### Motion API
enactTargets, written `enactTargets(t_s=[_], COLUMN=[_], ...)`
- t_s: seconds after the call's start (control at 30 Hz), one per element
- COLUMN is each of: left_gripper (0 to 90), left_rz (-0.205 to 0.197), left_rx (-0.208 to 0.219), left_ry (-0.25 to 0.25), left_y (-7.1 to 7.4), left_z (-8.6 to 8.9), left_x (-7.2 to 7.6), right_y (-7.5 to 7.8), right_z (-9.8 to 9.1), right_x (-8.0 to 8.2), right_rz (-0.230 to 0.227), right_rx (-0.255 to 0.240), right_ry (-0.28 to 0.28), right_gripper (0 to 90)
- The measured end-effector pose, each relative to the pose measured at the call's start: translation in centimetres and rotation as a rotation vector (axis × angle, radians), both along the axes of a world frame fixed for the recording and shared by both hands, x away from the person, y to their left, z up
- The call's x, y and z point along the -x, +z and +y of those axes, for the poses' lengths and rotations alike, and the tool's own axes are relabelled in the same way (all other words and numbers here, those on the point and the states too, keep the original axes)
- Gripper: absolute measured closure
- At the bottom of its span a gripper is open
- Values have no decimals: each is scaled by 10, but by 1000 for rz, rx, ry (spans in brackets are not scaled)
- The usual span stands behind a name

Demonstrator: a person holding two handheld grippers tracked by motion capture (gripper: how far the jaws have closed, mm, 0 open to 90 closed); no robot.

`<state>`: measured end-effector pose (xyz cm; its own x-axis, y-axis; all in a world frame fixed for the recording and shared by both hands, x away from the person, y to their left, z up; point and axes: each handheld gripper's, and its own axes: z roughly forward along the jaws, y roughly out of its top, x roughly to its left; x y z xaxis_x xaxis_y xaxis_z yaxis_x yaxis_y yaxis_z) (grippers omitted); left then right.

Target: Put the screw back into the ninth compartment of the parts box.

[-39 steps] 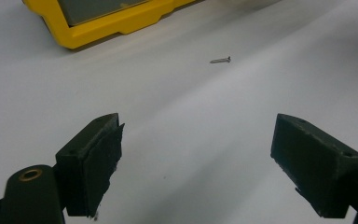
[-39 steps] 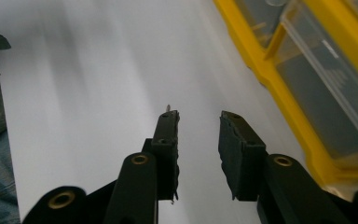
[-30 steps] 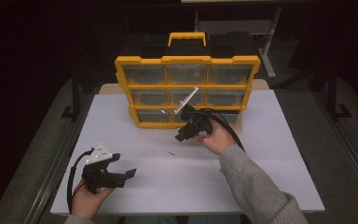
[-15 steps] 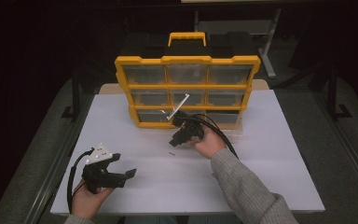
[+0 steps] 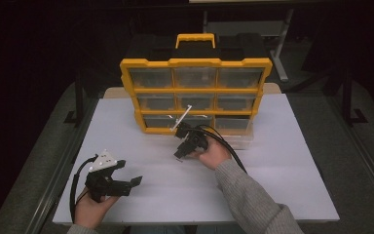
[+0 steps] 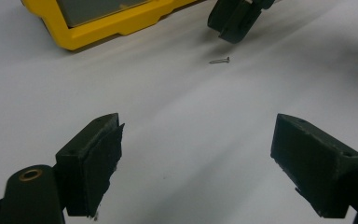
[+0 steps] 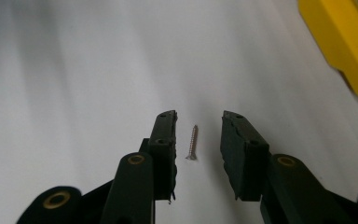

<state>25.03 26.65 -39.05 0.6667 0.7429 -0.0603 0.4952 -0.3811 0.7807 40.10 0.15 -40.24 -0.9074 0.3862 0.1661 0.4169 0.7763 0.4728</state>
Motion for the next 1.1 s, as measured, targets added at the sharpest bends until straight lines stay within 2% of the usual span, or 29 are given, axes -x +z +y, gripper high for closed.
enactTargets(t_s=[0.03, 0.1, 0.2, 0.47, 0.6, 0.77, 1.1], left_gripper=[157, 157, 157, 157, 157, 157, 157], left_rz=[0, 0, 4, 2, 1, 0, 0], left_rx=[1, 0, 3, 5, 4, 6, 1], left_ry=[0, 0, 2, 2, 3, 3, 0], left_y=[0, 0, 0, 0, 1, 1, 0], left_z=[0, 0, 0, 0, 1, 0, 0], left_x=[0, 0, 0, 0, 1, 1, 1], right_y=[-1, -6, -11, -22, -23, -23, -23], right_z=[1, 2, 4, 11, 11, 13, 11], right_x=[1, 0, 0, 0, 1, 3, -2], right_rz=[22, 8, 22, 16, 7, -29, 0], right_rx=[16, 3, 15, 56, 71, 86, 75], right_ry=[-23, 3, 2, 14, 14, 34, 41], right_gripper=[646, 654, 676, 754, 809, 860, 869])
